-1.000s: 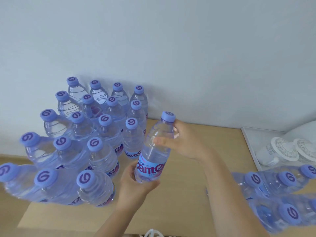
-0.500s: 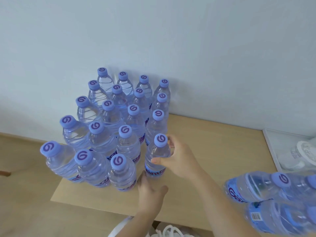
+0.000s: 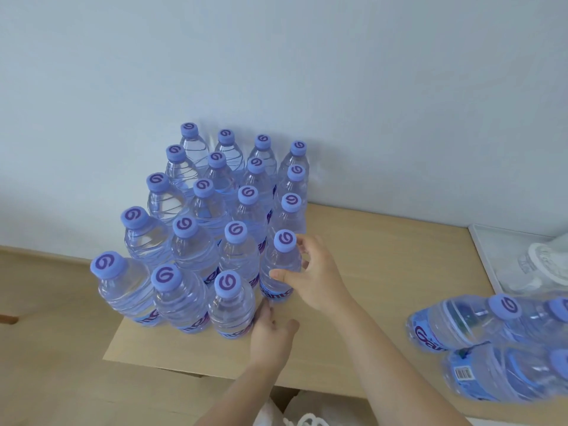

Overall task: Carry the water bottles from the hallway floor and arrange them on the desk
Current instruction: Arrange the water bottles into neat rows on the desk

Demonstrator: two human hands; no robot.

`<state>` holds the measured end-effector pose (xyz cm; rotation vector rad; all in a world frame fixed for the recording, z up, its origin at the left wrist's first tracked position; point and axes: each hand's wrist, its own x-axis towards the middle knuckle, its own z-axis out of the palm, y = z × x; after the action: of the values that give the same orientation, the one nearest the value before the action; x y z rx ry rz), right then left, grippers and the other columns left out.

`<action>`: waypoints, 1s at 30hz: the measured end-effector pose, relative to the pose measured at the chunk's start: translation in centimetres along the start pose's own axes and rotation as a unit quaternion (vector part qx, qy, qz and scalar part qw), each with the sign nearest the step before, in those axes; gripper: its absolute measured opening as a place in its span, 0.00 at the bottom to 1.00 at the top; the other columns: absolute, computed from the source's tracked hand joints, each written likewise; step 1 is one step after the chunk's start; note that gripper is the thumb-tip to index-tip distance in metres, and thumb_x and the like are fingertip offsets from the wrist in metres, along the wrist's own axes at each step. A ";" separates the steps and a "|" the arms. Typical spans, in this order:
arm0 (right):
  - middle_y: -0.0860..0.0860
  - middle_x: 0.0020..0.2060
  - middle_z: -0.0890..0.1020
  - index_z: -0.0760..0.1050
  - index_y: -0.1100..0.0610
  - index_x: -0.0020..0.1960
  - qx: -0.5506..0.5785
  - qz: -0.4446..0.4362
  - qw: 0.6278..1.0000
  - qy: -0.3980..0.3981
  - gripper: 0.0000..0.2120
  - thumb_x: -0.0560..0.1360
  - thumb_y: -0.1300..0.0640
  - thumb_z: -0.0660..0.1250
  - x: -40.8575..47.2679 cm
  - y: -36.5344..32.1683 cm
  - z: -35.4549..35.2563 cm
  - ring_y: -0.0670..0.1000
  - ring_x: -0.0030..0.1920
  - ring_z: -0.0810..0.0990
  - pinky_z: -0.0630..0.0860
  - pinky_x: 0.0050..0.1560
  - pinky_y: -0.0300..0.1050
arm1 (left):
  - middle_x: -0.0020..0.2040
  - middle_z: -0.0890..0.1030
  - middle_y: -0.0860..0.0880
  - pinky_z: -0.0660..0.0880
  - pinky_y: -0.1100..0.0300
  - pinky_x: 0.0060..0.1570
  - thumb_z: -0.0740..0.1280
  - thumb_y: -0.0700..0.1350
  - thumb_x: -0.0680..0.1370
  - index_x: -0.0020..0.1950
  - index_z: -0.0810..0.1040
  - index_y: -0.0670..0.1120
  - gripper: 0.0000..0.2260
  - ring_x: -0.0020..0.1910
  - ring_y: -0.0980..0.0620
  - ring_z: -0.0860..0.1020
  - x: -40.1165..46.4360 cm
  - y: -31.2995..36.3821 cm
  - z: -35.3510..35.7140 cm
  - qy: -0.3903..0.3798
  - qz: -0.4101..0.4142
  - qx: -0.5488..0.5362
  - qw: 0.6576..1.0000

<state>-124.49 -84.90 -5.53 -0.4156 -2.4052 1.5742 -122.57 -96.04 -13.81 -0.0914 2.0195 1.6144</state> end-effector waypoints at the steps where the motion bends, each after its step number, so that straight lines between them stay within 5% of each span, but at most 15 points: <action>1: 0.37 0.51 0.71 0.68 0.34 0.50 0.000 0.001 1.000 0.003 0.28 0.63 0.58 0.78 0.0 0.0 0.1 0.27 0.52 0.68 0.63 0.49 0.20 | 0.68 0.72 0.48 0.68 0.58 0.59 0.68 0.36 0.71 0.73 0.63 0.46 0.32 0.68 0.51 0.68 0.1 0.0 0.0 -0.002 -0.002 0.008 1.000; 4: 0.36 0.52 0.70 0.67 0.32 0.51 0.004 0.004 1.000 0.006 0.28 0.64 0.56 0.77 -0.1 0.3 0.2 0.26 0.53 0.67 0.62 0.51 0.19 | 0.67 0.72 0.43 0.70 0.51 0.62 0.68 0.36 0.71 0.73 0.63 0.46 0.31 0.67 0.46 0.69 0.1 -0.3 -0.2 -0.010 -0.001 0.032 0.999; 7: 0.34 0.53 0.69 0.67 0.29 0.53 0.015 0.008 1.000 0.000 0.28 0.64 0.54 0.77 -0.2 0.6 0.2 0.28 0.56 0.68 0.63 0.53 0.21 | 0.68 0.71 0.51 0.68 0.57 0.59 0.68 0.37 0.71 0.75 0.59 0.49 0.35 0.68 0.52 0.68 -0.1 -0.2 -0.4 -0.015 0.011 0.055 0.998; 11: 0.37 0.56 0.70 0.68 0.44 0.62 0.015 0.011 1.000 0.008 0.29 0.66 0.52 0.77 -1.1 0.6 0.4 0.36 0.59 0.69 0.65 0.59 0.28 | 0.69 0.69 0.47 0.66 0.57 0.61 0.68 0.37 0.72 0.75 0.59 0.43 0.33 0.68 0.49 0.67 -0.7 -0.5 0.3 -0.003 -0.001 0.061 0.998; 16: 0.46 0.49 0.75 0.75 0.60 0.57 -0.053 -0.045 0.982 0.178 0.18 0.70 0.53 0.71 -7.1 1.1 -2.0 0.46 0.53 0.75 0.70 0.55 0.35 | 0.70 0.70 0.42 0.65 0.50 0.69 0.66 0.36 0.74 0.72 0.65 0.39 0.26 0.69 0.46 0.69 -2.9 -0.9 3.4 -0.046 0.001 0.044 0.998; 21: 0.52 0.47 0.75 0.77 0.64 0.51 -0.137 -0.064 0.927 0.342 0.10 0.70 0.66 0.68 -12.4 2.8 -9.4 0.49 0.50 0.73 0.70 0.54 0.38 | 0.70 0.69 0.43 0.65 0.61 0.61 0.65 0.34 0.75 0.72 0.64 0.38 0.26 0.68 0.49 0.69 -5.9 -0.4 9.3 -0.101 0.005 0.055 0.993; 24: 0.59 0.46 0.76 0.78 0.67 0.47 -0.176 -0.093 0.898 0.391 0.08 0.68 0.69 0.68 -13.3 3.0 -12.4 0.48 0.49 0.71 0.66 0.54 0.29 | 0.70 0.71 0.47 0.66 0.63 0.62 0.66 0.36 0.74 0.72 0.66 0.41 0.26 0.67 0.52 0.71 -7.1 0.0 12.1 -0.146 0.028 0.083 0.985; 27: 0.62 0.48 0.75 0.78 0.68 0.47 -0.193 -0.099 0.882 0.419 0.09 0.67 0.68 0.68 -13.7 3.4 -14.2 0.51 0.52 0.69 0.69 0.53 0.41 | 0.69 0.71 0.49 0.67 0.60 0.63 0.67 0.38 0.74 0.71 0.67 0.43 0.26 0.66 0.54 0.71 -7.8 0.6 14.2 -0.162 0.038 0.079 0.983; 30: 0.62 0.58 0.71 0.73 0.66 0.58 -0.195 -0.044 0.889 0.412 0.18 0.69 0.68 0.68 -13.4 4.0 -15.2 0.54 0.60 0.65 0.65 0.60 0.47 | 0.68 0.72 0.51 0.67 0.62 0.58 0.67 0.39 0.74 0.71 0.67 0.44 0.25 0.65 0.55 0.71 -8.2 1.0 15.2 -0.172 0.045 0.071 0.982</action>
<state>-106.33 -75.27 -3.79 -0.8312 -1.9711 0.6319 -110.32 -84.07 -11.23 0.3149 1.8793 1.4195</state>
